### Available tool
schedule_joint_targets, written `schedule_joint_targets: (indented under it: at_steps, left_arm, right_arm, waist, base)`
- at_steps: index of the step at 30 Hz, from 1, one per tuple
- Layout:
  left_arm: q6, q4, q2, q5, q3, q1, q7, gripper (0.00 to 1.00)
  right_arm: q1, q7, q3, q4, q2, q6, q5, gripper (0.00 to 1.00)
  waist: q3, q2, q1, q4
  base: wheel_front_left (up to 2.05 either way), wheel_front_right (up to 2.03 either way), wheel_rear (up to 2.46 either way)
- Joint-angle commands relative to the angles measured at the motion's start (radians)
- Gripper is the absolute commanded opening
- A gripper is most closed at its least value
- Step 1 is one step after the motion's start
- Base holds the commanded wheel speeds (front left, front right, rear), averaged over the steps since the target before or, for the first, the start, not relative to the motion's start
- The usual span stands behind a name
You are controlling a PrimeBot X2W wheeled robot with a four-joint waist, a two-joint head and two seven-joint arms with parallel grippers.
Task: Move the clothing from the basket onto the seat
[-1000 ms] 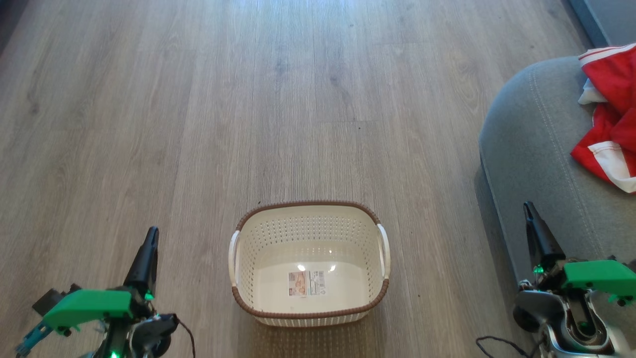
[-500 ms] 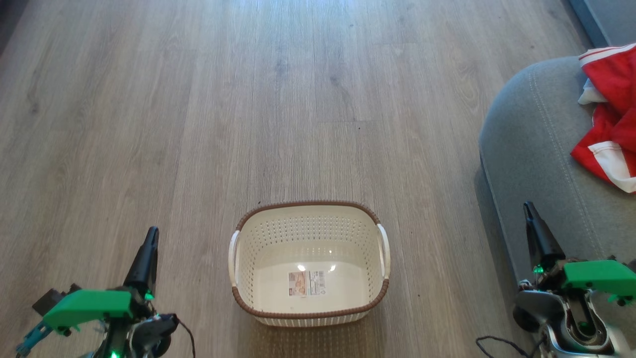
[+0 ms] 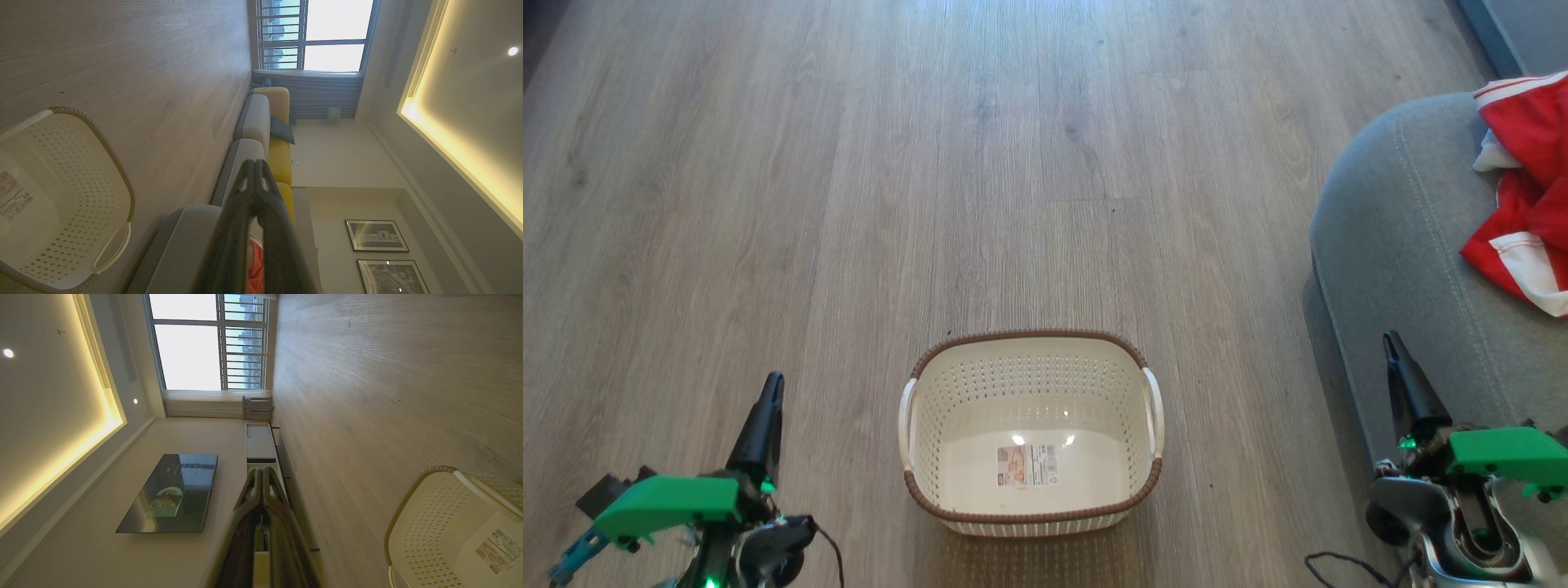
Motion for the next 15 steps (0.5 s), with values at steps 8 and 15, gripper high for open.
schedule_joint_targets:
  at_steps: [8,15]
  left_arm:
    - [-0.009,-0.034,0.014,-0.007,0.033,-0.049,0.007,0.00]
    - [-0.009,-0.034,0.014,-0.007,0.033,-0.049,0.007,0.00]
  right_arm:
    - [-0.018,0.006,0.018,-0.040,-0.003,0.000,0.006,0.00]
    - [-0.018,0.006,0.018,-0.040,-0.003,0.000,0.006,0.00]
  waist:
    - [0.000,0.0000,0.0000,0.000]
    - [0.000,0.0000,0.0000,0.000]
  base:
    - [0.00,0.00,0.00]
    - [0.00,0.00,0.00]
